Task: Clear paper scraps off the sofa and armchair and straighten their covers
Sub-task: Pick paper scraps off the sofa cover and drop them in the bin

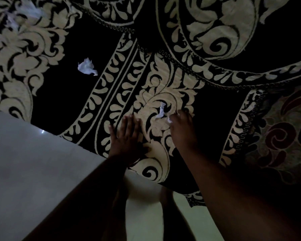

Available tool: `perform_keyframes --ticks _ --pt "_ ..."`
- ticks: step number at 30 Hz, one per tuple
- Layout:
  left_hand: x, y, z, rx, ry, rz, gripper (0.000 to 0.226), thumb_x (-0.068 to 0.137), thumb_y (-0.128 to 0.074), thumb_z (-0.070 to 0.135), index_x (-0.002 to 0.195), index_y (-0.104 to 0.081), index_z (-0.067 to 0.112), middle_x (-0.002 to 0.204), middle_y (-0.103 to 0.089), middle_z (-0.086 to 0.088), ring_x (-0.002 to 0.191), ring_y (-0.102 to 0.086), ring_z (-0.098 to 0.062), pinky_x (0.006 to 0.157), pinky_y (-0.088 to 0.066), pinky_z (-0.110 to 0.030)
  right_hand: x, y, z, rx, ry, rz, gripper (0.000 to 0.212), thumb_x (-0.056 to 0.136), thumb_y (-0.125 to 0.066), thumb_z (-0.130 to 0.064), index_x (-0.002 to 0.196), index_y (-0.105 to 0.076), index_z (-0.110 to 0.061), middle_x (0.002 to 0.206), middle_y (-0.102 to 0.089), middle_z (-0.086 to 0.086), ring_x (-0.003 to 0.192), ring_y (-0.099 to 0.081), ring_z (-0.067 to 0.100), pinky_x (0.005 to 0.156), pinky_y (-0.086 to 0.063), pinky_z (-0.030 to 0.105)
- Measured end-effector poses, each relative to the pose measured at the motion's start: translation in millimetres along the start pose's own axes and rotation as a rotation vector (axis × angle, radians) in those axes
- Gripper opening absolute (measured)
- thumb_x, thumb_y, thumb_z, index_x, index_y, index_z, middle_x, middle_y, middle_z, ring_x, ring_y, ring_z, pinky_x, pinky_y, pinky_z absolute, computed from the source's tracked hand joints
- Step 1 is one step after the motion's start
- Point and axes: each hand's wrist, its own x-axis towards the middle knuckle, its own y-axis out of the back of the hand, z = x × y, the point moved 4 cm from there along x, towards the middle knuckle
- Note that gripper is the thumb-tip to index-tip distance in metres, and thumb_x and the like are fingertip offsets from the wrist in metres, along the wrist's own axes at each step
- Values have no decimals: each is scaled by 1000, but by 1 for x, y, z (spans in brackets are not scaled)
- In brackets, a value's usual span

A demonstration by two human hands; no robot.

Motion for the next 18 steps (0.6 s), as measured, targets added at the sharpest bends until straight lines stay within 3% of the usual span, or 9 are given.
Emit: perform_keyframes --ticks 2,5,9,12,15,16,18 --pt "1 -2 0 -42 -1 5 111 81 -21 89 157 21 20 163 30 -9 151 26 -30 115 1 -72 -4 2 -1 15 14 -16 20 88 -55 -16 104 -67 -14 113 -59 11 104 -56 35 85 -49 42" --pt "2 -4 -3 -68 -23 47 113 81 -26 90 159 15 19 165 25 -10 153 20 -31 115 -1 -72 -7 7 -1 15 48 -29 36 80 -63 -4 115 -66 -15 113 -59 10 104 -57 33 85 -51 42" --pt "1 2 -14 -37 -46 106 112 83 -35 86 160 8 17 167 17 -8 155 13 -27 117 -3 -70 5 25 -20 7 204 141 46 78 -65 -3 123 -63 -14 118 -58 10 106 -51 30 88 -47 40" --pt "5 8 -35 -15 -5 102 108 83 -22 88 160 9 19 167 17 -7 154 15 -27 117 1 -70 24 10 -47 -78 287 53 52 88 -63 -18 139 -54 -15 142 -50 15 129 -45 36 107 -39 54" --pt "5 8 -59 -30 55 59 108 79 -7 89 159 14 20 166 24 -6 153 21 -26 117 5 -68 30 -20 -60 -190 180 -220 70 95 -40 -57 157 -26 -28 166 -18 11 152 -15 39 114 -19 65" --pt "4 8 -65 -42 66 46 106 79 -5 88 158 19 22 164 28 -5 152 25 -25 117 6 -68 29 -26 -61 -220 157 -246 73 95 -38 -58 159 -22 -28 167 -15 11 152 -13 40 113 -21 65" --pt "0 8 -72 -47 51 40 101 81 -5 88 155 25 25 163 32 -4 150 29 -24 117 6 -68 24 -24 -62 -272 154 -204 68 97 -48 -47 158 -29 -22 162 -26 17 146 -27 43 108 -33 61"
